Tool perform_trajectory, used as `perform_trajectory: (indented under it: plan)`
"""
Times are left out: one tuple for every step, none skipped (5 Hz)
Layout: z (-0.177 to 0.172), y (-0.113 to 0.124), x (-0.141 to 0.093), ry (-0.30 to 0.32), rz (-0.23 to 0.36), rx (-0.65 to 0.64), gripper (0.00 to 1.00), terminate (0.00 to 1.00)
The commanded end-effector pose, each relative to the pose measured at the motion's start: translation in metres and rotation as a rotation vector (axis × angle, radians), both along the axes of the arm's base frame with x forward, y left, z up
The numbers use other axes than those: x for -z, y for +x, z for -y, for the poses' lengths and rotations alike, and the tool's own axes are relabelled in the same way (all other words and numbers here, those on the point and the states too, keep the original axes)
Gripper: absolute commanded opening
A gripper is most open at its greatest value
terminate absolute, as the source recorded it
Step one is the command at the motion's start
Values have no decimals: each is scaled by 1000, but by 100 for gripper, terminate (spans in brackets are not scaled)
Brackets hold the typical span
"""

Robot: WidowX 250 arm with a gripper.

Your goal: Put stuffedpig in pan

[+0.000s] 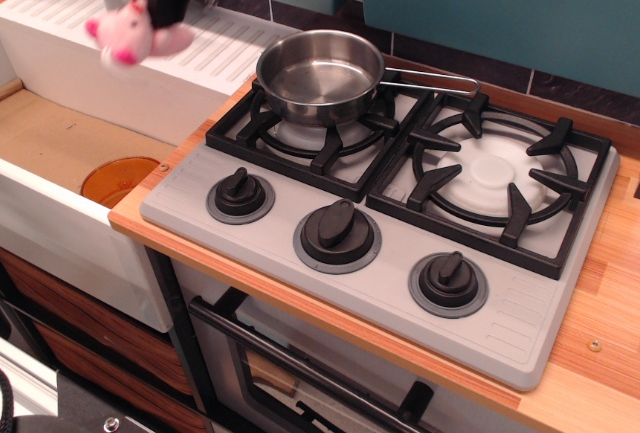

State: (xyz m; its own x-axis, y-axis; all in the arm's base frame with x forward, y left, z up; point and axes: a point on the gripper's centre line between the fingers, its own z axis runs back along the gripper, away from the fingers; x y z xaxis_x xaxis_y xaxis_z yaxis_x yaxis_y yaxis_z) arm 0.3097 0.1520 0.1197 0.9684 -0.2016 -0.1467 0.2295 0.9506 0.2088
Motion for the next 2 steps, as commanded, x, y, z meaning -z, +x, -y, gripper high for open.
perform_trajectory:
  plan:
    - [8, 47, -24, -172, 25, 4, 0, 0]
    - [14, 60, -19, -253, 31, -2, 0, 0]
